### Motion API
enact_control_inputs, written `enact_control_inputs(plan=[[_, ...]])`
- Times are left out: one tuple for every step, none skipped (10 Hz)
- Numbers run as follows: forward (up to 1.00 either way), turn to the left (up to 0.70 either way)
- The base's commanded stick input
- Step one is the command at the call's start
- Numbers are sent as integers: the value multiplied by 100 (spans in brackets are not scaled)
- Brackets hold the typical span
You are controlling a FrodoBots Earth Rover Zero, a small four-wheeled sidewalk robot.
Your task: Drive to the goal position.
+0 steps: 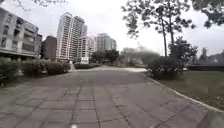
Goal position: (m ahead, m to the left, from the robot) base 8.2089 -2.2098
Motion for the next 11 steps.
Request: enact_control_inputs(plan=[[100,0],[100,0],[100,0],[100,0],[100,0],[100,0],[100,0],[100,0],[100,0],[100,0],[100,0]])
